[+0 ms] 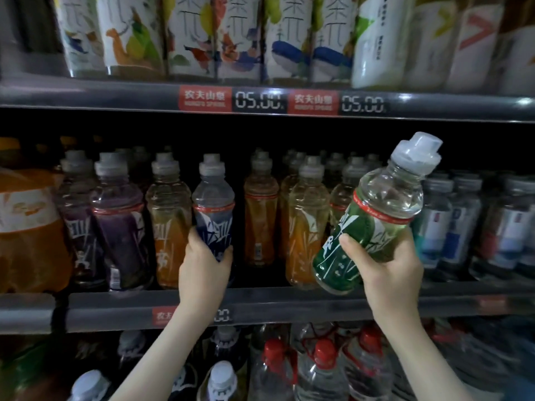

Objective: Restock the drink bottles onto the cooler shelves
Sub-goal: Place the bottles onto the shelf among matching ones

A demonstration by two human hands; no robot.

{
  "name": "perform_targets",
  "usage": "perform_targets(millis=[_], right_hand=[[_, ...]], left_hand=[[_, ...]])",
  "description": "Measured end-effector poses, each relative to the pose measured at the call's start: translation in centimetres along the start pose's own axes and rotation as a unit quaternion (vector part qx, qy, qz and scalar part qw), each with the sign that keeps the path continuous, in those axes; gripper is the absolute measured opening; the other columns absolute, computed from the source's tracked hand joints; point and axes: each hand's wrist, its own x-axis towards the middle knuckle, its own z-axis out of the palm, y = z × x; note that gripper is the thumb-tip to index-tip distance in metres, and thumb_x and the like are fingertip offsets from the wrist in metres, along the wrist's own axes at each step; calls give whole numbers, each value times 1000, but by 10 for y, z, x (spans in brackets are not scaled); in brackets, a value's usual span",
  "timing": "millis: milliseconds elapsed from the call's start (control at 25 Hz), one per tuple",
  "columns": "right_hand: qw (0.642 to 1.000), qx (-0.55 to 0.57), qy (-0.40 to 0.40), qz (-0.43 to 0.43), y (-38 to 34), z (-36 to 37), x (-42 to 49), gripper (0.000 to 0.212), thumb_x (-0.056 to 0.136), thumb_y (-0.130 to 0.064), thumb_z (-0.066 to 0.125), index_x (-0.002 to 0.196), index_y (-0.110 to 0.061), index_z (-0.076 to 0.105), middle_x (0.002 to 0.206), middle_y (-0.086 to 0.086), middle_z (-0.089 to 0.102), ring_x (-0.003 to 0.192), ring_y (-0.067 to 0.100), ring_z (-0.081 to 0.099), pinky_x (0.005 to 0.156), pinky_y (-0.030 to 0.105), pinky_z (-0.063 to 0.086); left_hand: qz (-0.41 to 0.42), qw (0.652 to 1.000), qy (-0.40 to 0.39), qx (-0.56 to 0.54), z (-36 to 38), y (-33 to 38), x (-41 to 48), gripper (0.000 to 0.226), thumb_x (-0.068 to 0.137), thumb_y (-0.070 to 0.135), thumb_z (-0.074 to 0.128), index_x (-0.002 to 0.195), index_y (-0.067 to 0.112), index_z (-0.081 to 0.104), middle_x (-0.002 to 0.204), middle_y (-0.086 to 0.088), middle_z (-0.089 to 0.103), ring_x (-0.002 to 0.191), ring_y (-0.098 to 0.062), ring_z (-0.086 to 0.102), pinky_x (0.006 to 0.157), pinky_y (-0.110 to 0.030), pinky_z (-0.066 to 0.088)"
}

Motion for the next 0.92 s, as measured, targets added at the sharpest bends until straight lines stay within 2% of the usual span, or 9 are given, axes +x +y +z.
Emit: perform_targets(millis=[120,200,320,440,520,640,720,840,920], right_hand=[[999,-20,30,16,7,-26,11,42,69,-30,78,106,-20,60,96,-12,68,89,0,65,78,13,49],[998,-27,53,33,13,-42,18,39,72,-25,80,105,-23,59,96,-14,67,88,-2,64,79,19,50],[995,-35,70,58,23,-62,28,38,74,-25,80,106,-21,59,96,-12,66,87,-1,63,80,25,50],[994,-59,70,67,30,-76,35,38,73,-28,81,104,-22,58,95,-13,65,86,-4,60,78,21,47],[992,-81,67,63,34,-87,39,41,72,-29,81,104,-22,58,95,-15,63,85,-9,57,74,13,42],[990,-91,75,77,39,-106,43,44,71,-27,83,107,-20,58,95,-14,65,88,-6,59,77,20,46],[988,-96,81,90,42,-120,45,46,70,-26,84,108,-20,59,96,-12,66,89,0,61,81,28,48],[985,-115,84,97,44,-139,48,46,67,-22,85,105,-19,59,90,-16,64,84,-5,58,81,30,48],[984,-124,81,95,45,-153,50,45,67,-21,85,103,-21,58,89,-17,63,83,-4,58,82,31,48]], left_hand=[[-22,999,13,22,8,9,-7,73,89,20,64,144,0,20,137,-23,39,115,-41,50,75,-35,41],[-6,997,70,29,15,20,-16,81,85,14,67,145,-2,16,142,-27,25,126,-45,34,94,-46,40],[172,972,156,41,41,55,-42,71,83,15,67,143,6,29,141,-21,27,126,-38,25,99,-49,34],[366,922,108,62,79,103,-61,55,87,17,61,140,16,43,137,-12,45,124,-29,39,104,-39,28],[405,907,78,92,101,131,-65,57,84,19,60,140,21,45,139,-9,48,125,-26,40,102,-43,28],[423,901,35,92,134,171,-61,65,78,12,65,140,17,45,139,-16,47,118,-32,46,94,-45,39],[399,914,-28,71,158,196,-56,74,80,8,65,146,14,33,142,-27,38,120,-44,45,95,-48,42],[268,953,-132,51,185,222,-52,83,92,22,54,152,22,-3,152,-27,15,132,-44,28,103,-47,38],[201,970,-128,54,194,232,-56,85,96,20,49,149,18,-17,149,-26,18,128,-41,35,98,-38,40]])
